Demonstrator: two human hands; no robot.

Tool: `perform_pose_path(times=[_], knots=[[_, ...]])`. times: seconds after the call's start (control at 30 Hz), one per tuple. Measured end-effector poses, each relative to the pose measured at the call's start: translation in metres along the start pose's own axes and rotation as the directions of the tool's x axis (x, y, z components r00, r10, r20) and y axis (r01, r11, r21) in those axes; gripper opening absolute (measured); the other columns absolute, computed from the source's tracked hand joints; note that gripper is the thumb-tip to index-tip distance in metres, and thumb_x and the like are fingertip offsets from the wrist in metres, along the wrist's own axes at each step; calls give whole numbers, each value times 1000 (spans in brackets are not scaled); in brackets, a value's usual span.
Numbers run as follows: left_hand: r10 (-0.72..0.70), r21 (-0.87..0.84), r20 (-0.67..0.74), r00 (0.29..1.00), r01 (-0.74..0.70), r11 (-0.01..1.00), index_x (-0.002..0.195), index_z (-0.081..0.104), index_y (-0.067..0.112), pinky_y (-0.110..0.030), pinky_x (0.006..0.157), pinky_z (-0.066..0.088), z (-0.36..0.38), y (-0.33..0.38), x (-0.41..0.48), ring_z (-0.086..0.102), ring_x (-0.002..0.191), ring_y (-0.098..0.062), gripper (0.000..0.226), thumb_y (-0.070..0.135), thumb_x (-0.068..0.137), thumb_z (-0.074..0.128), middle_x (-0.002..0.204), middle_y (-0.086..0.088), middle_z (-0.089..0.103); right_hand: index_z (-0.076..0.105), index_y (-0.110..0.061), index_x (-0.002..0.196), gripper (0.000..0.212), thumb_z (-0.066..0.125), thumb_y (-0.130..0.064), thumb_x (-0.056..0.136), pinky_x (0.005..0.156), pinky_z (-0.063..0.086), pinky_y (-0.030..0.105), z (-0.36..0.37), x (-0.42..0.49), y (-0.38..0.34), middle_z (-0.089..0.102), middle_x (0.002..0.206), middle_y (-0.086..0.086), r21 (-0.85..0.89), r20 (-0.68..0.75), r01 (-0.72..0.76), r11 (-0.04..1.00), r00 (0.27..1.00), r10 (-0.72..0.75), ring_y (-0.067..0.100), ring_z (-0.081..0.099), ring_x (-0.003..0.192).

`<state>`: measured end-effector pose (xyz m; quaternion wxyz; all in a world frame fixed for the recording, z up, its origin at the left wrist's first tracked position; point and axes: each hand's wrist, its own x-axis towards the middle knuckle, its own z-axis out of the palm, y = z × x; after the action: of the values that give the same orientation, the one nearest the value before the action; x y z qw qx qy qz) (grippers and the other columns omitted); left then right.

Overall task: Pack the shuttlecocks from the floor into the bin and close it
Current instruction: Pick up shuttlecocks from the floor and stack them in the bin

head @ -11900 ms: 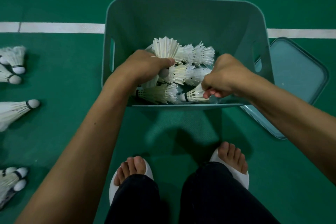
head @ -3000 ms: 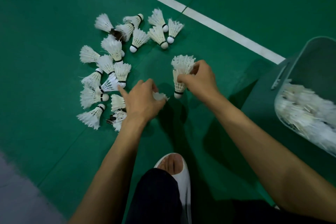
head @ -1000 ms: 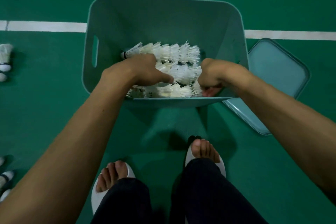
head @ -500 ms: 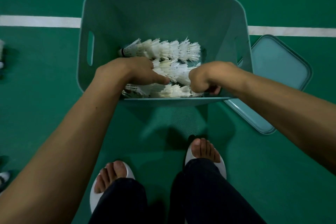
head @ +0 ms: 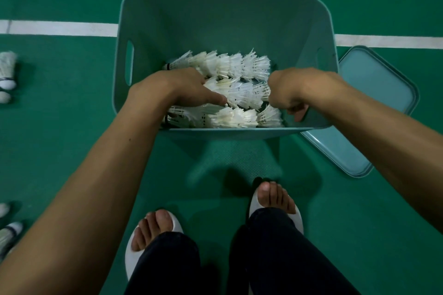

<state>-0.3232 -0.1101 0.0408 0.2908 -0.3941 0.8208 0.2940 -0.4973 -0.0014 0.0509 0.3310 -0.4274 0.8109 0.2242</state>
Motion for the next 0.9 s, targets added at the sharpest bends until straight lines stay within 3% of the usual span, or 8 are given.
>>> perform_pose_path(times=[0.13,0.23,0.3,0.4,0.53,0.63,0.73,0.9], knots=[[-14,-5,-16,1000,14,1000,158,35,14,-46,123,27,0,-2,5,30,152,-28,98,77,85,55,168,-3,25,58,5,84,21,40,3,95,45,46,27,18,12,-6,64,74,19,34,87,43,998,995,-46,27,59,48],[-10,-4,-9,1000,10,1000,159,32,16,-47,124,24,2,-2,8,26,154,-28,97,76,86,54,169,-3,21,59,5,87,23,39,0,97,49,47,33,25,20,-6,63,89,25,54,109,49,997,992,-55,32,60,58],[-6,-16,-5,1000,6,1000,160,30,16,-46,124,23,4,-2,9,24,154,-28,95,74,88,54,170,-2,19,59,9,91,21,41,2,97,47,51,37,27,20,-7,64,91,29,69,110,24,997,993,-31,32,60,51],[-12,-26,5,1000,12,1000,160,29,16,-45,124,22,6,-3,12,23,155,-28,95,73,89,54,170,-2,18,59,8,87,15,46,7,96,37,50,32,22,21,-9,67,93,31,98,99,-9,995,995,0,29,62,47],[-22,-38,12,1000,22,999,160,28,17,-46,124,22,7,-5,14,24,154,-28,97,75,88,54,170,-2,18,58,15,102,14,47,5,101,60,65,43,15,24,1,70,100,35,263,155,-78,962,987,37,35,77,69],[-24,-51,8,1000,25,998,161,26,18,-48,124,22,7,-7,16,22,155,-29,99,76,86,55,170,-2,16,64,14,76,31,49,7,101,41,58,28,15,26,2,70,101,29,369,220,-140,919,974,60,19,69,43],[-26,-59,12,1000,26,998,161,24,18,-51,124,23,7,-8,18,20,156,-30,101,77,85,54,171,-1,14,60,4,78,19,58,7,97,32,49,23,18,24,-5,69,85,24,344,197,-89,935,980,20,18,65,36],[31,-86,-20,999,-32,996,159,31,17,-47,123,25,6,-9,11,26,154,-27,95,74,87,56,169,-2,22,51,3,87,14,47,9,99,35,51,26,20,18,-9,56,100,26,312,186,-24,950,982,-36,32,69,64]])
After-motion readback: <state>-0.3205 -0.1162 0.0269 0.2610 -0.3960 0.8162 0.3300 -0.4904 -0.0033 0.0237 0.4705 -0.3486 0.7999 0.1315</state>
